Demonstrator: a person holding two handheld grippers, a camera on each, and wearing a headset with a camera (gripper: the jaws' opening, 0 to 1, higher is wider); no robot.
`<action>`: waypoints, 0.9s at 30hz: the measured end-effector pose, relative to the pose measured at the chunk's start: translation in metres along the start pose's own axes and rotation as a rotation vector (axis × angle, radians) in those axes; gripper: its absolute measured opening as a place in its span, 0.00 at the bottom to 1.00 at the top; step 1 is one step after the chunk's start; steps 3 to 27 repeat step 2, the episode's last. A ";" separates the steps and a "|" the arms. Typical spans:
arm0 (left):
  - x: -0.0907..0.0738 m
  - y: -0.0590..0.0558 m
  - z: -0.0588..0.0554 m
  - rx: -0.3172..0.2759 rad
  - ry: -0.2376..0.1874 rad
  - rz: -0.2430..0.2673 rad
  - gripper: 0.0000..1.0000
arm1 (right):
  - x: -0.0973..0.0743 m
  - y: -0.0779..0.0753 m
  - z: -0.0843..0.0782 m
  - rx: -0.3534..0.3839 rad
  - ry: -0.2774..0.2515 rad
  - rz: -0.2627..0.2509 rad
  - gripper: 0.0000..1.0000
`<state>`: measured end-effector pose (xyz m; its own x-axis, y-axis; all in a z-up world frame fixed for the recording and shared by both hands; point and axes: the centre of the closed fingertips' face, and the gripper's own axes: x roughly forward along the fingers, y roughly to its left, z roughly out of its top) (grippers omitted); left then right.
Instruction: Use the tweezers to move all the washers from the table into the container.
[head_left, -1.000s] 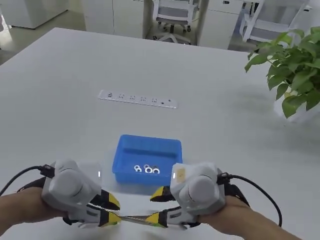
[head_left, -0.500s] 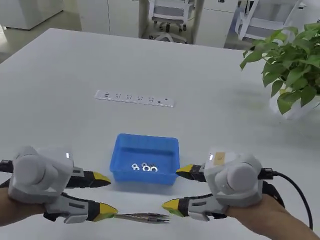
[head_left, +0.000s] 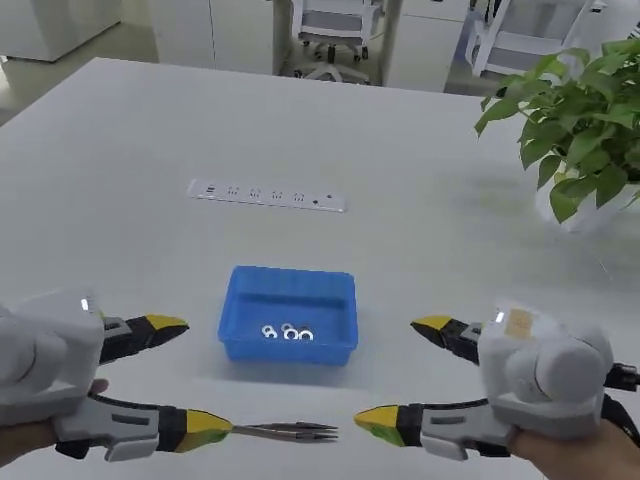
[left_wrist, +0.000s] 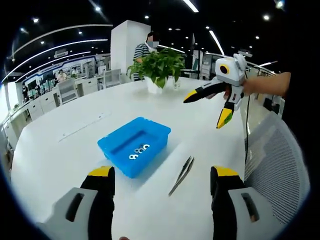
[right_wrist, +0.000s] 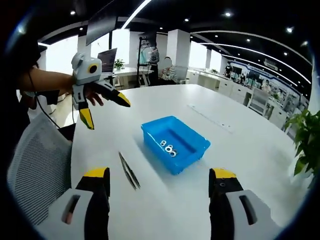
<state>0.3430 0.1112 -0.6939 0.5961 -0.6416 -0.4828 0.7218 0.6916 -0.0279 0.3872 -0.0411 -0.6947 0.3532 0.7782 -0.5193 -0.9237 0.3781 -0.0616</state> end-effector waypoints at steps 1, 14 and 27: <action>0.000 -0.001 0.001 0.001 -0.002 0.001 0.86 | -0.002 0.002 0.002 0.009 -0.019 -0.003 0.85; 0.000 -0.002 0.002 0.002 -0.006 0.004 0.88 | -0.003 0.002 0.003 0.017 -0.033 -0.012 0.88; 0.000 -0.002 0.002 0.002 -0.006 0.004 0.88 | -0.003 0.002 0.003 0.017 -0.033 -0.012 0.88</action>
